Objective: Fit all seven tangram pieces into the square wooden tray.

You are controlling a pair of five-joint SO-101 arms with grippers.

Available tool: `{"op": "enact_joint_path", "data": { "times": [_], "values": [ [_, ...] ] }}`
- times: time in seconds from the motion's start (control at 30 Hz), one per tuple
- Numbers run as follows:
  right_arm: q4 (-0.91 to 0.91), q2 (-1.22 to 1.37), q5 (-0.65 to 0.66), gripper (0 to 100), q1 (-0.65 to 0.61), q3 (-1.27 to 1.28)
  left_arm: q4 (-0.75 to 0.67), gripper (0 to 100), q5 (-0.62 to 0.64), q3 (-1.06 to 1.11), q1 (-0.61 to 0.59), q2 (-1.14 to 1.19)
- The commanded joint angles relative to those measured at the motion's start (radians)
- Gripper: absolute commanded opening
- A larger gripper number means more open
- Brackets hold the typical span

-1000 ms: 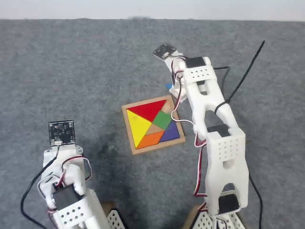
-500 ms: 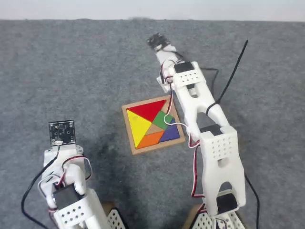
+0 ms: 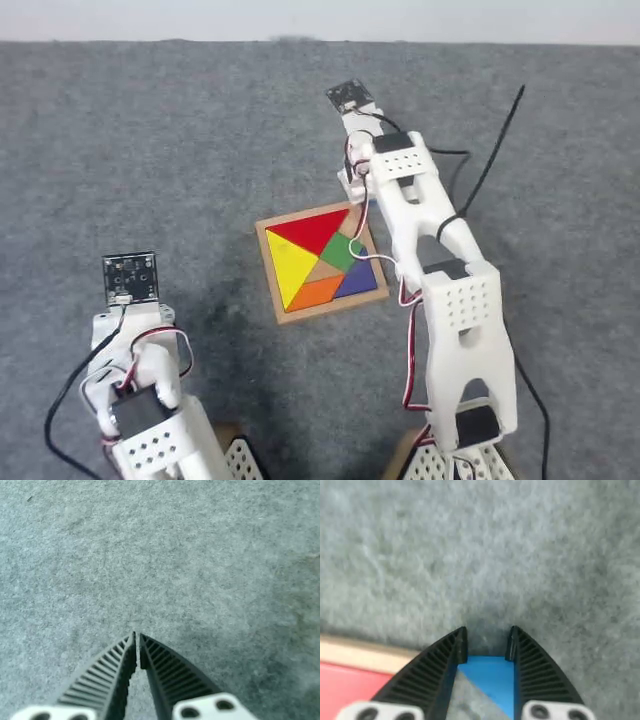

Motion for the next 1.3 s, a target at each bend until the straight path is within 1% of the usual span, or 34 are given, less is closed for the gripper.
{"op": "enact_joint_path", "data": {
  "times": [0.0,0.1,0.2,0.27,0.37,0.5,0.57,0.63,0.7,0.77,0.97,1.03,1.1,1.17,1.27],
  "values": [
    [0.068,-0.065,0.032,9.1,0.074,-0.020,0.003,2,-0.011,-0.008,0.000,-0.015],
    [0.099,-0.102,0.097,9.1,0.104,0.003,0.003,2,-0.011,-0.008,0.000,-0.015],
    [0.094,-0.157,0.164,9.1,0.110,0.104,0.003,2,-0.011,-0.008,0.000,-0.015],
    [0.050,-0.211,0.198,9.1,0.105,0.219,0.003,2,-0.011,-0.008,0.000,-0.015],
    [-0.096,-0.348,0.230,9.1,0.101,0.443,0.003,2,-0.011,-0.008,0.000,-0.015],
    [-0.275,-0.613,0.222,9.4,0.088,0.761,0.003,2,-0.011,-0.008,0.000,-0.015],
    [-0.329,-0.728,0.172,12.1,0.087,0.885,0.003,2,-0.011,-0.008,0.000,-0.015],
    [-0.344,-0.825,0.153,16.2,0.088,0.965,0.003,2,-0.011,-0.008,0.000,-0.015],
    [-0.331,-0.883,0.166,18.6,0.090,1.002,0.003,2,-0.011,-0.008,0.000,-0.015],
    [-0.297,-0.900,0.169,18.8,0.090,1.005,0.003,2,-0.011,-0.008,0.000,-0.015],
    [-0.288,-0.835,0.163,19.0,0.090,0.979,0.003,2,-0.011,-0.008,0.000,-0.015],
    [-0.283,-0.792,0.078,18.8,0.090,0.947,0.003,2,-0.011,-0.008,0.000,-0.015],
    [-0.277,-0.745,-0.071,18.8,0.090,0.919,0.003,2,-0.011,-0.008,0.000,-0.015],
    [-0.277,-0.714,-0.256,18.8,0.090,0.904,0.003,2,-0.011,-0.008,0.000,-0.015],
    [-0.275,-0.704,-0.591,18.8,0.082,0.879,0.003,2,-0.011,-0.008,0.000,-0.015]
  ]
}}
